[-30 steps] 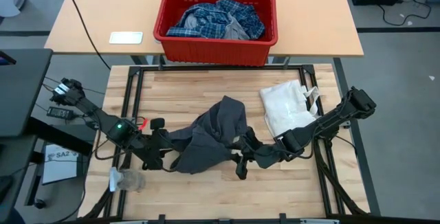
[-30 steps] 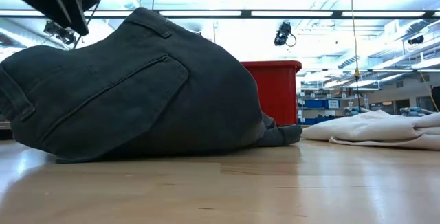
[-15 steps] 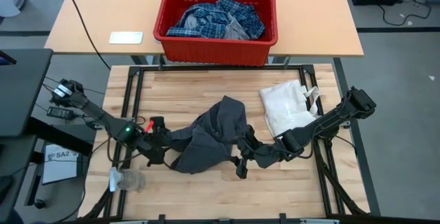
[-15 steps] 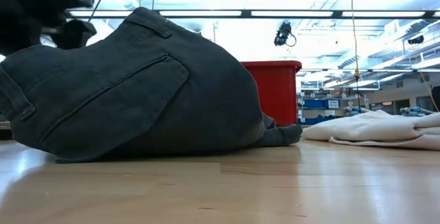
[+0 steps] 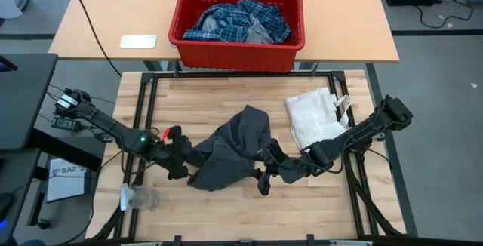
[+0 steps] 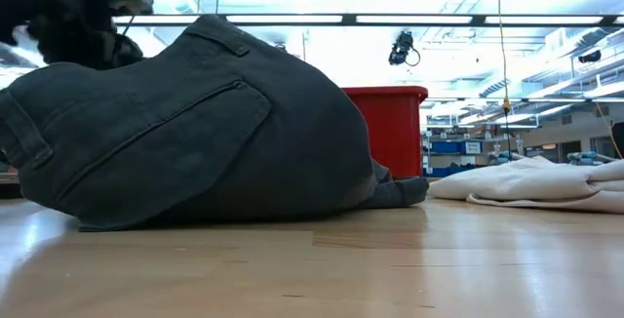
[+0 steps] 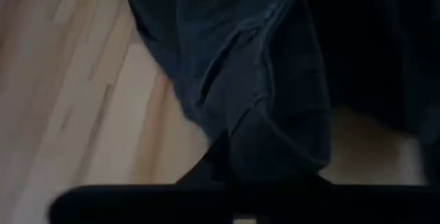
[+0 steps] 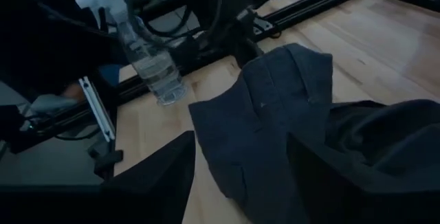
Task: Fold Laundry from Bin
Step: Fold the black shorts
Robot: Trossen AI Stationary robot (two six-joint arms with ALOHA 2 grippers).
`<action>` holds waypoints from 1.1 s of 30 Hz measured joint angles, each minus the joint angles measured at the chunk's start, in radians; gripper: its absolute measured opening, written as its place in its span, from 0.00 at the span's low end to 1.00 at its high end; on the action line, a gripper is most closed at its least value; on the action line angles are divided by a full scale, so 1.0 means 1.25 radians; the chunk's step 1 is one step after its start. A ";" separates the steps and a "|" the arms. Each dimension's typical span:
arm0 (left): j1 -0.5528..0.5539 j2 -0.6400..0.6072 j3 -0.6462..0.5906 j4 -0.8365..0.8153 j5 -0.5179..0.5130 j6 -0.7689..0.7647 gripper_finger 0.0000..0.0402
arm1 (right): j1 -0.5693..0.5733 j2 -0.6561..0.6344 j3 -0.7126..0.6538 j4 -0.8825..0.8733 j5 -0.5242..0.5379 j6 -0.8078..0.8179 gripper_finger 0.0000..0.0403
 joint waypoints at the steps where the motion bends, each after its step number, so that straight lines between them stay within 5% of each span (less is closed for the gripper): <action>1: 0.002 0.000 0.011 0.000 0.003 -0.015 0.04 | 0.000 0.000 0.000 -0.003 0.004 -0.001 0.58; 10: 0.079 0.000 0.131 0.003 0.010 -0.062 0.03 | 0.001 0.000 0.000 0.012 -0.029 0.019 0.57; 21: 0.217 0.000 0.137 0.079 0.065 -0.135 0.06 | -0.045 -0.001 0.000 0.311 -0.022 -0.104 0.57; 26: 0.228 0.000 0.137 0.079 0.089 -0.130 0.06 | -0.090 -0.001 0.000 0.223 -0.034 -0.058 0.57; 33: 0.346 0.000 0.137 0.084 0.196 -0.031 0.06 | -0.188 0.000 0.000 0.096 -0.204 -0.038 0.57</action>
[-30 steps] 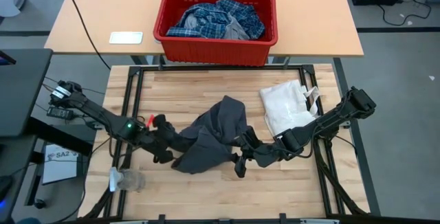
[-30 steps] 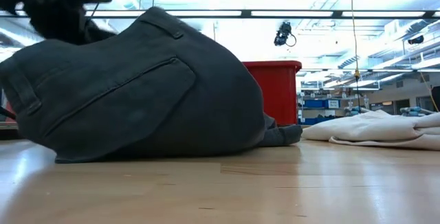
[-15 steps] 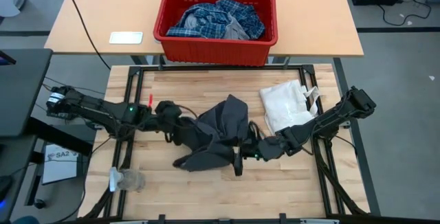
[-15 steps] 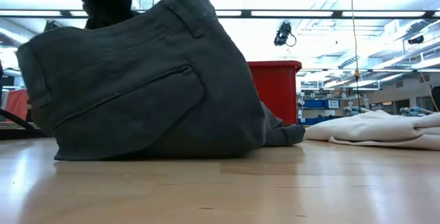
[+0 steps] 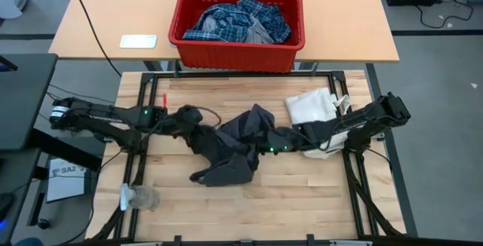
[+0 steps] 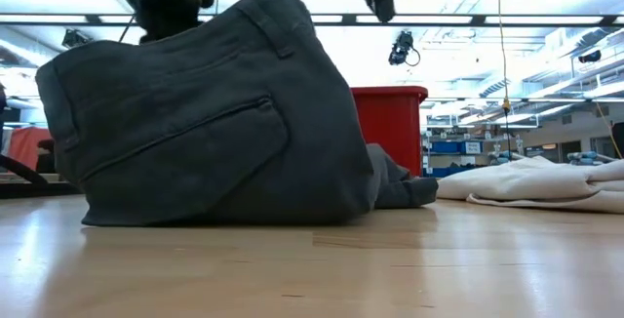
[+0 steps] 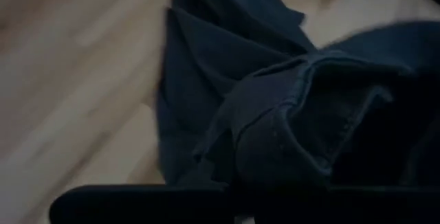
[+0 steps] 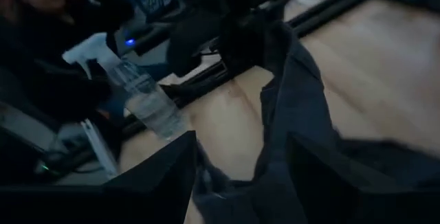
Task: Fold Laundry from Bin
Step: Fold the black shorts
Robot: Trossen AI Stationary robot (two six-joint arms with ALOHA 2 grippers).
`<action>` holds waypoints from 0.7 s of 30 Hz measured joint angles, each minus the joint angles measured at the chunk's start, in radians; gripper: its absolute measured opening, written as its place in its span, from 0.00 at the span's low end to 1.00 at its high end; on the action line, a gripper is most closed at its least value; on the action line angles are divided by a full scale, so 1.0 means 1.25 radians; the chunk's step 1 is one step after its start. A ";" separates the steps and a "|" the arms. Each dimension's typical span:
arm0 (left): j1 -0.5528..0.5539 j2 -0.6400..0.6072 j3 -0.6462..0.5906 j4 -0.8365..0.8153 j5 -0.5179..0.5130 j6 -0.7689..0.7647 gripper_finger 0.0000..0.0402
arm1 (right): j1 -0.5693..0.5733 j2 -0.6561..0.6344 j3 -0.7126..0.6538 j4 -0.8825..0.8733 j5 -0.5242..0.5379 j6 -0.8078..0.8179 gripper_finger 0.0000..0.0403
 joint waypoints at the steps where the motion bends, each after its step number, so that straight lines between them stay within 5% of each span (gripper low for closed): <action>1: 0.022 0.000 0.000 0.002 0.000 0.017 0.06 | -0.013 0.000 0.000 0.001 -0.011 -0.039 0.57; 14: 0.179 0.000 0.000 0.001 0.034 0.032 0.06 | -0.204 0.007 0.000 0.001 -0.264 -0.232 0.57; 21: 0.219 -0.005 0.007 0.014 0.077 0.034 0.06 | -0.239 0.007 0.000 0.037 -0.291 -0.277 0.57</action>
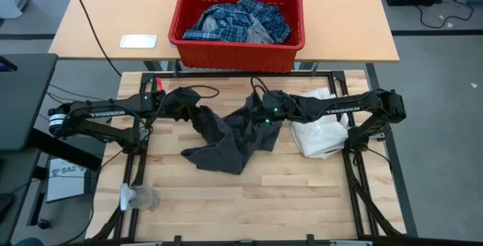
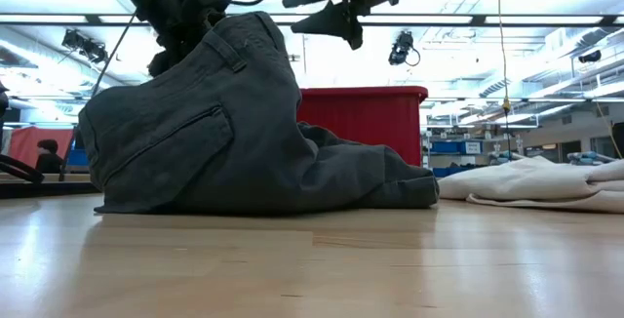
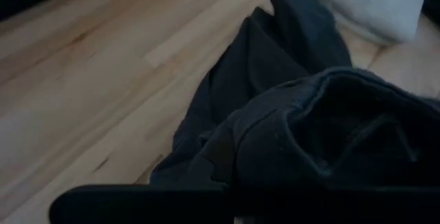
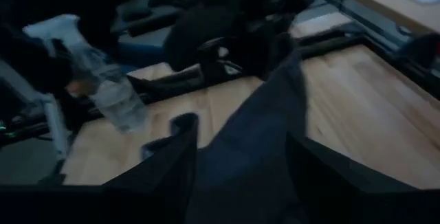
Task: Fold Laundry from Bin
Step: Fold the black shorts
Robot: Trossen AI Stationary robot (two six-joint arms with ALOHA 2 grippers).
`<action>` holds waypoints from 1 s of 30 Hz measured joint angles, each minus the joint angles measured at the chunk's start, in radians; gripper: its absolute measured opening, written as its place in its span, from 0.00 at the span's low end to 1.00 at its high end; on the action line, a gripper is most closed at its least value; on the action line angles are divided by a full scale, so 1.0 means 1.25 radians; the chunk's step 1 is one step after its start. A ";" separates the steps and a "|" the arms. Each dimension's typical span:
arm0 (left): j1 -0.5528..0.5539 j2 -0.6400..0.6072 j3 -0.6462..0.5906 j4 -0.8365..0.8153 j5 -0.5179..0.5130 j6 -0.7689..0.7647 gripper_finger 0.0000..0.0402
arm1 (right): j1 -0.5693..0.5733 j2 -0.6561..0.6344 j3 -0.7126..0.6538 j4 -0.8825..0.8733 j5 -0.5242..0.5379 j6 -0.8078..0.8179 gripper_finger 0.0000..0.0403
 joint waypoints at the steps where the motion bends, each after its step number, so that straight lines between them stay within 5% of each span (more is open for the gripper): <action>1: 0.001 -0.001 0.013 -0.001 0.000 0.000 0.06 | 0.004 0.000 0.000 0.016 -0.009 0.002 0.57; 7: -0.009 0.001 0.108 -0.085 0.129 0.033 0.03 | 0.057 0.000 0.000 0.200 0.064 0.131 0.57; 11: -0.031 0.007 0.115 -0.161 0.134 0.020 0.02 | 0.098 -0.002 0.001 0.294 0.089 0.223 0.57; 20: -0.193 0.008 0.116 -0.006 0.053 -0.107 0.02 | 0.295 -0.001 0.001 0.242 0.213 0.292 0.52; 30: -0.295 0.143 0.115 0.172 0.044 0.048 0.02 | 0.431 -0.004 0.000 -0.036 0.485 0.220 0.48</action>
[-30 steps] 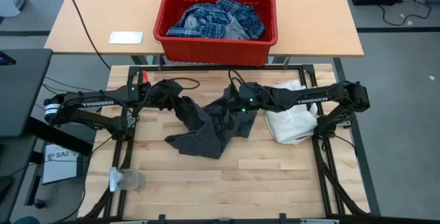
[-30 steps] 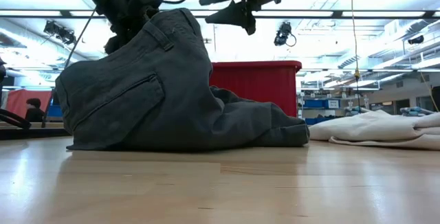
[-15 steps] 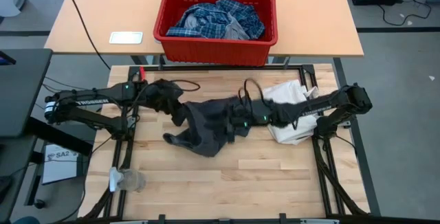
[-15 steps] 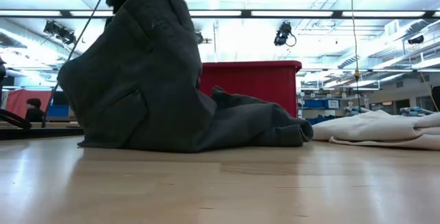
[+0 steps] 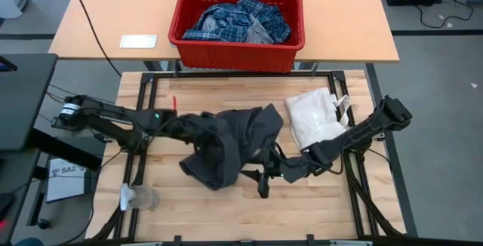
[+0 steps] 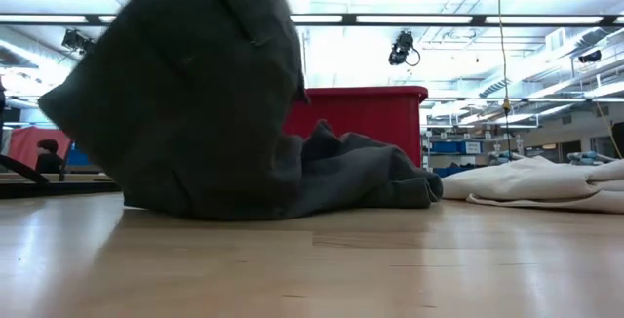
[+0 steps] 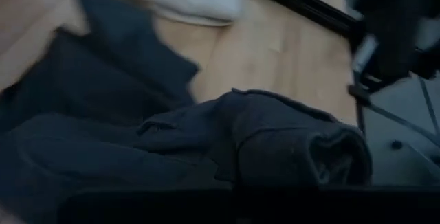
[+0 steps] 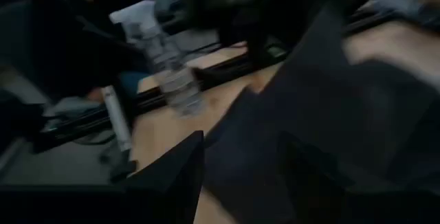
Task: Fold Laundry from Bin
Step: Fold the black shorts
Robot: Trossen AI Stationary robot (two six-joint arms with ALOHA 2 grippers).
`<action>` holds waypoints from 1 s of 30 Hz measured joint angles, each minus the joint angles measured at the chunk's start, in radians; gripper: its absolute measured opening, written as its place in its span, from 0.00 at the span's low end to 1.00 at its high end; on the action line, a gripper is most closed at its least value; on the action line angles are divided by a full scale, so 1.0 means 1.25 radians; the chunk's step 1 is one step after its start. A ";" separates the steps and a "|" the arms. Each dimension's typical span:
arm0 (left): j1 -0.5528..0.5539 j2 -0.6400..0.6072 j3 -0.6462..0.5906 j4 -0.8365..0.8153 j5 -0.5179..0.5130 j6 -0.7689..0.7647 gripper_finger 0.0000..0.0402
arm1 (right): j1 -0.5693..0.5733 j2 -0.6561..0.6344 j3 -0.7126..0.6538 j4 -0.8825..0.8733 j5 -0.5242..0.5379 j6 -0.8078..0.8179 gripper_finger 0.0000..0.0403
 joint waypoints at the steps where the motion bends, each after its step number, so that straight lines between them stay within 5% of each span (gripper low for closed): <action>1: -0.007 0.015 0.000 0.024 0.001 0.004 0.02 | 0.004 -0.003 0.000 0.002 0.019 -0.011 0.48; 8: -0.023 0.063 0.000 0.104 0.000 0.019 0.03 | -0.017 -0.011 0.055 -0.114 0.016 -0.067 0.56; 13: -0.036 0.062 0.000 0.121 0.055 0.319 0.03 | -0.054 -0.011 0.095 -0.226 -0.022 -0.196 0.71; 16: -0.069 0.062 0.000 0.145 0.150 0.542 0.03 | -0.086 -0.011 0.120 -0.244 -0.147 -0.275 0.77; 19: -0.103 0.061 0.000 0.158 0.163 0.678 0.06 | -0.128 -0.012 0.135 -0.258 -0.286 -0.289 0.77; 30: -0.154 0.061 0.000 0.279 0.148 0.681 0.15 | -0.242 0.005 0.134 -0.253 -0.603 -0.425 0.73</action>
